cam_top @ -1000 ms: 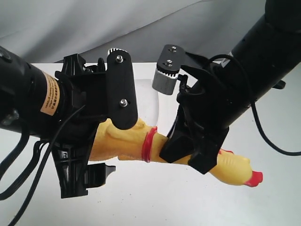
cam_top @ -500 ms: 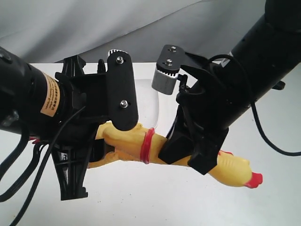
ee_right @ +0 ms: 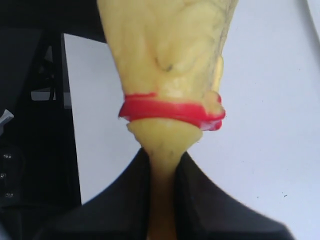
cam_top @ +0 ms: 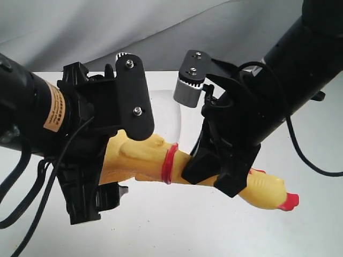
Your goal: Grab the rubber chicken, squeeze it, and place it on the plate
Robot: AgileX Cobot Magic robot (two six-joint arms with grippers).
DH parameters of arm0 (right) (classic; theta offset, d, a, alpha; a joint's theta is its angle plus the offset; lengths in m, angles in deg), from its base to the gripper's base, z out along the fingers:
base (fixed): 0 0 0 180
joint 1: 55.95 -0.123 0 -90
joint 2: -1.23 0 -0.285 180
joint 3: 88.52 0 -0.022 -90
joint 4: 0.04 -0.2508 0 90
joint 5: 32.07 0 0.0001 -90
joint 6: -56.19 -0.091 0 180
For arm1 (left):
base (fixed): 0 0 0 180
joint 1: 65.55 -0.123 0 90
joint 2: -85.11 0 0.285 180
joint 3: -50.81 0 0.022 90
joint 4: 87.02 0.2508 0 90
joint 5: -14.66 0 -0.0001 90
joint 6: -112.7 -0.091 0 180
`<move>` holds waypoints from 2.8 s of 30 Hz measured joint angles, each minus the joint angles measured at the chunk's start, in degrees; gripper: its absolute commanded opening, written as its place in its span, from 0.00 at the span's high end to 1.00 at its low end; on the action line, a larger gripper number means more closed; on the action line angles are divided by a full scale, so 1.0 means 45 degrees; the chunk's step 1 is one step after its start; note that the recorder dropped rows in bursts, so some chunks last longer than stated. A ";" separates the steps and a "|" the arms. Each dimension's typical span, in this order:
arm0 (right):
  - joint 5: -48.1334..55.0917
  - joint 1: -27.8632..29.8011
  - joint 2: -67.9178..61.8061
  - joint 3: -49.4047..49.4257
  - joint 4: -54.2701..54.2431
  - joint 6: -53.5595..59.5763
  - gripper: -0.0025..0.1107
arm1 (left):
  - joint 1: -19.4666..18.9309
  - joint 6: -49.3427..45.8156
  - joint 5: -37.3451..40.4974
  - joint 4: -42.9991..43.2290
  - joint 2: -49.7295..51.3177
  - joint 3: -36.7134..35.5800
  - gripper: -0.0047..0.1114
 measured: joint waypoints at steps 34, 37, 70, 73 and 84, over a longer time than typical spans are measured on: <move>-0.7334 -0.0007 -0.6439 -0.4515 0.0685 -0.0079 0.98 | 0.0000 0.3811 -0.1531 0.3897 -0.6793 0.0022 0.42; -0.7130 -0.0007 -0.7952 -0.6009 0.0685 -0.0079 0.98 | 0.0000 0.5030 -0.0529 0.3860 -0.7031 0.0022 0.60; -0.1553 -0.0627 -0.2912 -0.6398 0.5183 -0.4279 0.98 | 0.0000 0.8167 0.1785 0.2635 -1.2451 0.0030 0.96; -0.2313 -0.1863 -0.1026 -0.5068 0.5107 -0.4249 0.98 | 0.0000 0.7795 0.2490 0.1338 -1.3019 0.0030 0.96; -1.1563 -0.5458 0.6940 0.2202 0.6951 -0.6275 0.98 | 0.0000 0.7697 0.3715 0.0566 -1.3056 0.0030 0.96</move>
